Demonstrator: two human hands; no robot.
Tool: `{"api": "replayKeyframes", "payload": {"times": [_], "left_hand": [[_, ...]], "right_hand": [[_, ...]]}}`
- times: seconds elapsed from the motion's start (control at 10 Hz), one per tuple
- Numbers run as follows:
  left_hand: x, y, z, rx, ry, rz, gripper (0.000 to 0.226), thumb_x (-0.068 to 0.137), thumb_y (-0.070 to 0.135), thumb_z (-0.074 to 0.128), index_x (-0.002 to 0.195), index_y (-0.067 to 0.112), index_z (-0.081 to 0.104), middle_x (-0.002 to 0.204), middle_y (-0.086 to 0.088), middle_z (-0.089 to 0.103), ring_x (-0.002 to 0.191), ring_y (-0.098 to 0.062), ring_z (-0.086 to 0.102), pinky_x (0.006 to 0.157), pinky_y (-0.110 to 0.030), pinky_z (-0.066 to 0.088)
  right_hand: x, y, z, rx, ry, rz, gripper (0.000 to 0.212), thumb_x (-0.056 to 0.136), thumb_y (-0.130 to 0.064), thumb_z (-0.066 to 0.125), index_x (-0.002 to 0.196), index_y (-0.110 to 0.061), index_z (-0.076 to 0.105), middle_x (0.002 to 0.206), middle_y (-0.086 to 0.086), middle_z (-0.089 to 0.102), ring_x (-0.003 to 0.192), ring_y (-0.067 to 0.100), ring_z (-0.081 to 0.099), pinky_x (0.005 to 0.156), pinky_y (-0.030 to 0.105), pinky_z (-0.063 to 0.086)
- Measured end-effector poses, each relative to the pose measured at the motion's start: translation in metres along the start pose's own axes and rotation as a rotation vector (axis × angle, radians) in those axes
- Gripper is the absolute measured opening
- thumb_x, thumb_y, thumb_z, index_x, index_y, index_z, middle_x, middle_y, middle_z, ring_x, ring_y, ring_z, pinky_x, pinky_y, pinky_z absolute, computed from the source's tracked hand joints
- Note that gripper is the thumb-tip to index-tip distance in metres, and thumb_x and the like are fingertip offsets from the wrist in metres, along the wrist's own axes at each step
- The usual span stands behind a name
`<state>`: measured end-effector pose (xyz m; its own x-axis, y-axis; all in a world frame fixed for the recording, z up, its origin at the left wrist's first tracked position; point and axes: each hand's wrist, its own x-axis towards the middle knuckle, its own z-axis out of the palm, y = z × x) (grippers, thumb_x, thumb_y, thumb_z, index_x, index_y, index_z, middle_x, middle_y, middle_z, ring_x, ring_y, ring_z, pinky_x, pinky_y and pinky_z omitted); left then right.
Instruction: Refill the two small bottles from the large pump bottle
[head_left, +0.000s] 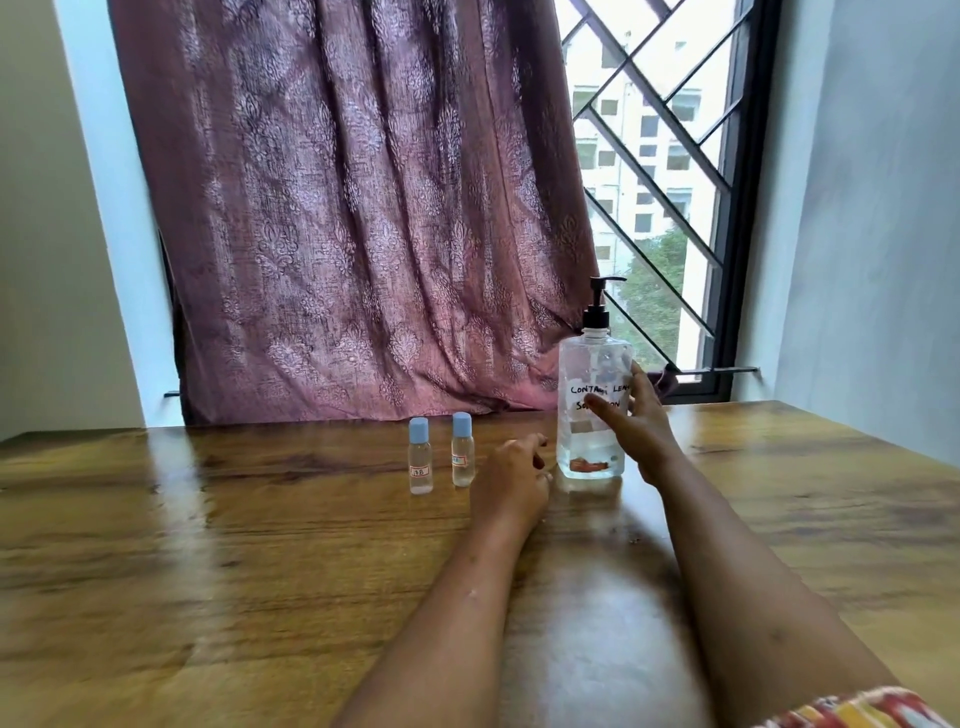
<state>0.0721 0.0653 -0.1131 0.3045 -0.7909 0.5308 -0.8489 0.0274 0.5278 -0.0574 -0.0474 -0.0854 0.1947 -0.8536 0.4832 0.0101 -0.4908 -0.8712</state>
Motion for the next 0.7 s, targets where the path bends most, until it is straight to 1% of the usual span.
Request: {"api": "replayKeyframes", "payload": {"times": [0.1,0.2,0.3,0.4,0.5,0.6,0.7], "left_hand": [[0.001,-0.002,0.001,0.003,0.006,-0.009,0.04,0.087,0.017,0.06,0.126,0.025,0.055,0.114,0.002,0.065,0.107,-0.018,0.06,0.083,-0.033,0.051],[0.002,-0.003,0.002,0.007,0.004,-0.02,0.037,0.087,0.018,0.06,0.123,0.024,0.056,0.113,0.002,0.065,0.106,-0.018,0.06,0.084,-0.034,0.052],[0.002,-0.004,0.002,0.014,0.002,-0.018,0.034,0.086,0.018,0.06,0.12,0.023,0.058,0.112,0.002,0.066,0.105,-0.018,0.06,0.084,-0.034,0.052],[0.002,-0.006,0.002,0.009,0.008,-0.018,0.032,0.086,0.016,0.06,0.117,0.021,0.059,0.11,0.001,0.067,0.104,-0.018,0.061,0.084,-0.036,0.053],[0.003,-0.007,0.002,0.01,0.011,-0.016,0.031,0.086,0.016,0.059,0.117,0.021,0.059,0.109,0.002,0.067,0.103,-0.016,0.061,0.083,-0.035,0.054],[-0.001,-0.007,0.002,0.001,0.008,-0.017,0.031,0.086,0.016,0.058,0.117,0.021,0.059,0.108,0.002,0.066,0.102,-0.015,0.06,0.081,-0.034,0.053],[-0.001,-0.005,-0.002,-0.039,0.039,-0.053,0.033,0.086,0.015,0.058,0.118,0.019,0.059,0.11,-0.001,0.067,0.101,-0.017,0.061,0.081,-0.032,0.053]], "right_hand": [[0.004,0.007,0.002,0.013,0.005,-0.021,0.077,0.077,-0.023,0.075,0.142,-0.027,0.033,0.132,0.003,0.054,0.114,0.018,0.056,0.101,0.045,0.046],[0.005,0.008,0.004,0.038,0.003,-0.022,0.076,0.079,-0.02,0.074,0.141,-0.028,0.032,0.135,0.003,0.051,0.115,0.017,0.054,0.101,0.043,0.045],[0.009,0.015,0.004,0.076,-0.018,0.001,0.073,0.074,-0.031,0.077,0.136,-0.029,0.038,0.131,0.003,0.055,0.115,0.021,0.057,0.098,0.049,0.048],[0.01,0.018,0.004,0.106,-0.037,0.014,0.072,0.07,-0.037,0.077,0.132,-0.024,0.042,0.126,0.006,0.06,0.113,0.022,0.059,0.098,0.051,0.047],[0.009,0.016,0.005,0.102,-0.022,0.025,0.074,0.07,-0.038,0.077,0.134,-0.022,0.041,0.132,0.006,0.056,0.118,0.022,0.056,0.101,0.05,0.046],[-0.001,0.017,0.004,0.043,0.0,0.044,0.1,0.064,-0.042,0.082,0.144,-0.024,0.025,0.151,0.002,0.034,0.133,0.019,0.041,0.108,0.049,0.038],[-0.013,0.01,0.002,0.017,0.092,0.08,0.118,0.061,-0.039,0.085,0.15,-0.025,0.008,0.156,-0.001,0.021,0.141,0.018,0.027,0.113,0.039,0.029]]}}
